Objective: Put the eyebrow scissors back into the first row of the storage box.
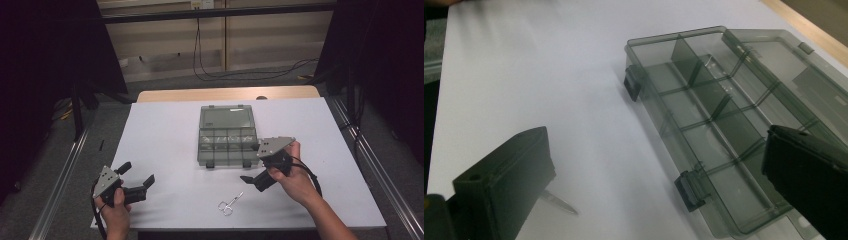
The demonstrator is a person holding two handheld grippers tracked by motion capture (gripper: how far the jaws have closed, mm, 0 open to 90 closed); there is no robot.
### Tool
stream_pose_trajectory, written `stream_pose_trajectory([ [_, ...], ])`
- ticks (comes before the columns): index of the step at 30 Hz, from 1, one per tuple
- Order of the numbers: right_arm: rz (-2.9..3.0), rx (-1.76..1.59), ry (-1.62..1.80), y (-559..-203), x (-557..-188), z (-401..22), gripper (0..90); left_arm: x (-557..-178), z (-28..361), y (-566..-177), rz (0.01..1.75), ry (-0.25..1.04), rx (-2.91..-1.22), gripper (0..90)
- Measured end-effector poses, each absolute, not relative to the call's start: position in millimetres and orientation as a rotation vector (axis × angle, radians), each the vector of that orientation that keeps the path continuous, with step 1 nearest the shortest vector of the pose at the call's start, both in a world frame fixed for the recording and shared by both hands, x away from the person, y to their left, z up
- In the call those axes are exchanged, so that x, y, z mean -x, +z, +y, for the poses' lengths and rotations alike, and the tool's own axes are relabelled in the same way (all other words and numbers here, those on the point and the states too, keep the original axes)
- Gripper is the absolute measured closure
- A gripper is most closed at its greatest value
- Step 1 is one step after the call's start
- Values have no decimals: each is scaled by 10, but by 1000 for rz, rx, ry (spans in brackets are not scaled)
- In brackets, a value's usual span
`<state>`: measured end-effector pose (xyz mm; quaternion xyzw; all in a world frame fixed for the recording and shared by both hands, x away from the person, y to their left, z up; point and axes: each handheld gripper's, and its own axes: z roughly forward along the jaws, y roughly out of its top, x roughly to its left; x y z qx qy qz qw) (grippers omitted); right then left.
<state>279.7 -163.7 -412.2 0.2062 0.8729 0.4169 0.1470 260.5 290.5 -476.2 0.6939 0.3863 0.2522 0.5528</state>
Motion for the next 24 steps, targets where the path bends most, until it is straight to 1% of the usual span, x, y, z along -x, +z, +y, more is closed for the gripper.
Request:
stream_pose_trajectory([
  [12, 2649, -434, 1083, -4165, -2802, -1409, 0, -2608, 2897, -4760, 906, 600, -1653, 0],
  [24, 2775, -359, 990, -4225, -2805, -1239, 0, -2607, 2896, -4760, 910, 595, -1644, 0],
])
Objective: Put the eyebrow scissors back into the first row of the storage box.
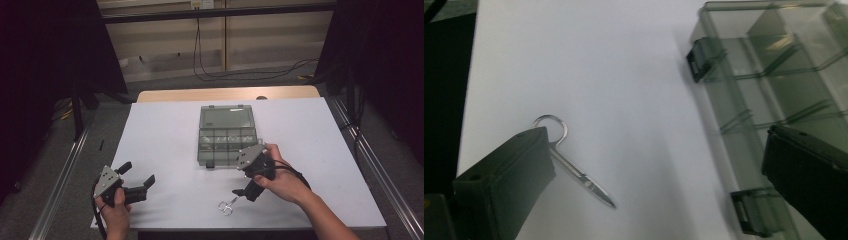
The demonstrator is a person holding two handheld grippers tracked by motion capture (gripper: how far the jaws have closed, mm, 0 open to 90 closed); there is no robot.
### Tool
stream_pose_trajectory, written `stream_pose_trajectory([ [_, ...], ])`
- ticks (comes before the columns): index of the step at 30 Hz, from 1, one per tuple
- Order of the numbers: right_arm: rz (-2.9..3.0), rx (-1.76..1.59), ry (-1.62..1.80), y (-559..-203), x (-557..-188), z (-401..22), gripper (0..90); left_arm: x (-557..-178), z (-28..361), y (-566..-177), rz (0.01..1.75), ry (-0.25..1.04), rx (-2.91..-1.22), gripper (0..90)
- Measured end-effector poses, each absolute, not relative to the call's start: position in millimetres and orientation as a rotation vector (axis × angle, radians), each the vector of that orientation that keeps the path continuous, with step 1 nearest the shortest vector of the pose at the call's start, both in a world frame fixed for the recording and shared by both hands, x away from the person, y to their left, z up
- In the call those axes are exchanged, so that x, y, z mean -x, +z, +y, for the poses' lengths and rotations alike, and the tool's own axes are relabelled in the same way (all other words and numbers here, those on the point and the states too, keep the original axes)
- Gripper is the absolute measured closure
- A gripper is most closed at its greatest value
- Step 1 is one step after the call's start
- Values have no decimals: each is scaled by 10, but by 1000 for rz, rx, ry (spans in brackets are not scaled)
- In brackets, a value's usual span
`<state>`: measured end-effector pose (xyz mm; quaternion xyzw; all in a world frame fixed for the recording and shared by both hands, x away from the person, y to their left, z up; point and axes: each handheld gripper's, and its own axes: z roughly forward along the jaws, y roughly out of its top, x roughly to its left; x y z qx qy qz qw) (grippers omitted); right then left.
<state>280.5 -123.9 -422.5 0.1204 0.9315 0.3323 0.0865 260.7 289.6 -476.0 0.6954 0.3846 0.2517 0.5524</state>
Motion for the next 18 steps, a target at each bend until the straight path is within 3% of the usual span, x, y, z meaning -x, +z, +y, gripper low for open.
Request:
stream_pose_trajectory([
  [14, 2954, -316, 944, -4373, -2798, -1107, 9, -2610, 2899, -4759, 907, 597, -1651, 0],
  [18, 2954, -265, 890, -4407, -2762, -1063, 71, -2610, 2902, -4759, 908, 599, -1651, 0],
])
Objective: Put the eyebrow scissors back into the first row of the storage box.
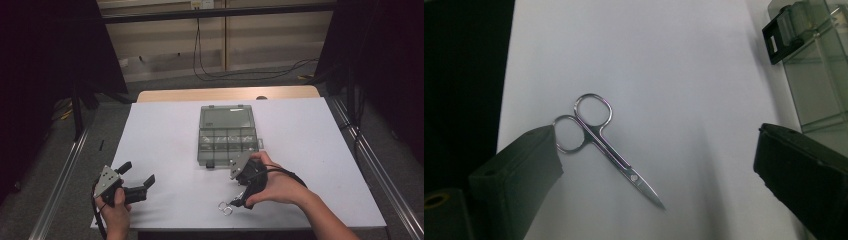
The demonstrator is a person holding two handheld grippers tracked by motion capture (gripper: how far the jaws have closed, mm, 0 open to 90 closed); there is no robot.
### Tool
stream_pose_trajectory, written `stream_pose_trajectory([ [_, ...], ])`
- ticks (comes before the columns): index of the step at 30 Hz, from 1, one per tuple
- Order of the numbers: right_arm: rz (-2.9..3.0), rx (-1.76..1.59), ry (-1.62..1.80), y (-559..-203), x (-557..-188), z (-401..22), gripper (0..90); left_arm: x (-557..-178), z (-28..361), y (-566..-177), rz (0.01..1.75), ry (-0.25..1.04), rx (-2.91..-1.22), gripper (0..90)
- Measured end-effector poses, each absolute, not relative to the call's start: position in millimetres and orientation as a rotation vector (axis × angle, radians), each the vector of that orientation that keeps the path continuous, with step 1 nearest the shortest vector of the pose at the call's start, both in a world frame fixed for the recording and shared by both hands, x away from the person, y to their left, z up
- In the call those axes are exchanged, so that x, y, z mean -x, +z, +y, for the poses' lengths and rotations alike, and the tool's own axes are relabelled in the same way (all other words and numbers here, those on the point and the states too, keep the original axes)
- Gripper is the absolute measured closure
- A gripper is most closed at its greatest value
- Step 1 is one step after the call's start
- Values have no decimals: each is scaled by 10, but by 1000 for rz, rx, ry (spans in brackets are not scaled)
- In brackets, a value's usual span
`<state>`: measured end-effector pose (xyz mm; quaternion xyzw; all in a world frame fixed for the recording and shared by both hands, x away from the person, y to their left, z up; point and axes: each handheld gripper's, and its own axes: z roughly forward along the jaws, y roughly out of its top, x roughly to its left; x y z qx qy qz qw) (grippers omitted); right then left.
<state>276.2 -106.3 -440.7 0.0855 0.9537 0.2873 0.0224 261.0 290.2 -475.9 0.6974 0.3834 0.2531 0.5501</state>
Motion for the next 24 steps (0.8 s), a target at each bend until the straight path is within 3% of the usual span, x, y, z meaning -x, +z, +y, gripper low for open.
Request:
stream_pose_trajectory([
  [10, 2987, -102, 733, -4517, -2702, -971, 365, -2612, 2903, -4759, 905, 597, -1652, 0],
  [24, 3084, -100, 689, -4546, -2721, -966, 618, -2611, 2900, -4760, 913, 602, -1653, 0],
])
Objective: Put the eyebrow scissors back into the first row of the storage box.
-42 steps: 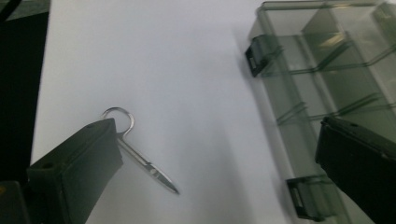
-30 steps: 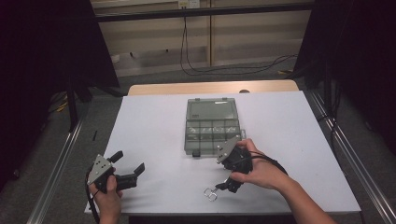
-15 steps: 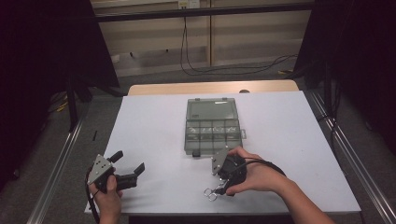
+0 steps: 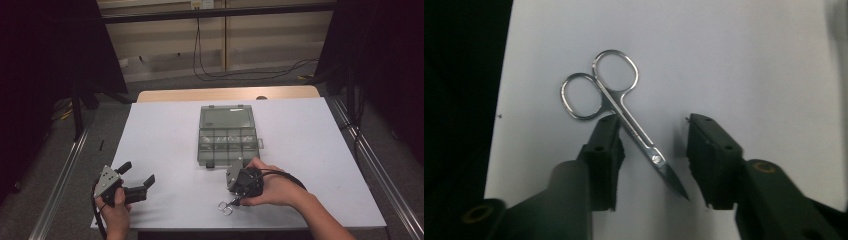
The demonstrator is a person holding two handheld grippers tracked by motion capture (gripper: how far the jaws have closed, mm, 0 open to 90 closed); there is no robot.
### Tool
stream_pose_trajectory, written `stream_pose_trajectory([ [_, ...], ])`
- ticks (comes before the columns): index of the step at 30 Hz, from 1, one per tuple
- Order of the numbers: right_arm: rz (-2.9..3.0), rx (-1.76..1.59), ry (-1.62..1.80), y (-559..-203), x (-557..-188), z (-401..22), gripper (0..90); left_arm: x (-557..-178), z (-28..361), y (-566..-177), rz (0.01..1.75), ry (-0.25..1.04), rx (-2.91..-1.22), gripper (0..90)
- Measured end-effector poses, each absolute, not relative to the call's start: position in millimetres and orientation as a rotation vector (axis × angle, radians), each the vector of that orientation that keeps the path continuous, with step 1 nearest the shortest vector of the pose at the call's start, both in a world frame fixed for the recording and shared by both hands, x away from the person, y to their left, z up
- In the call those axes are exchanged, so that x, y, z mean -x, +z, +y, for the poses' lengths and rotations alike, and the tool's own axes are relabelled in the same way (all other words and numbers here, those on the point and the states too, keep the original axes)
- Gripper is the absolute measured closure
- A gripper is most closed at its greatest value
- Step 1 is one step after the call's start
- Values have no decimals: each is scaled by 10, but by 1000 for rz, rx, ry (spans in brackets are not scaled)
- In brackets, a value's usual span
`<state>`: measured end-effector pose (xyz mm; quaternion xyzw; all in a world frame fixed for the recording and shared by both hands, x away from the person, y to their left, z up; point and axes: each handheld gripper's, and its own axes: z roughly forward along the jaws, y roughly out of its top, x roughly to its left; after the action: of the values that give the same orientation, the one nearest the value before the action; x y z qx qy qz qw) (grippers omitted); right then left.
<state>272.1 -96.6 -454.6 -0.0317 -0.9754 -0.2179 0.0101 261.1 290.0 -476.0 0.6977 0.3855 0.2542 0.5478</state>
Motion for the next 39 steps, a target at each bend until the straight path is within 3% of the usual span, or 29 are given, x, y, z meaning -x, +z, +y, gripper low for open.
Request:
stream_pose_trajectory([
  [9, -3007, 86, -632, -4523, -2680, -939, 847, -2613, 2850, -4764, 919, 628, -1695, 0],
  [39, -3054, 73, -715, -4525, -2565, -1058, 861, -2632, 2864, -4762, 929, 621, -1691, 1],
])
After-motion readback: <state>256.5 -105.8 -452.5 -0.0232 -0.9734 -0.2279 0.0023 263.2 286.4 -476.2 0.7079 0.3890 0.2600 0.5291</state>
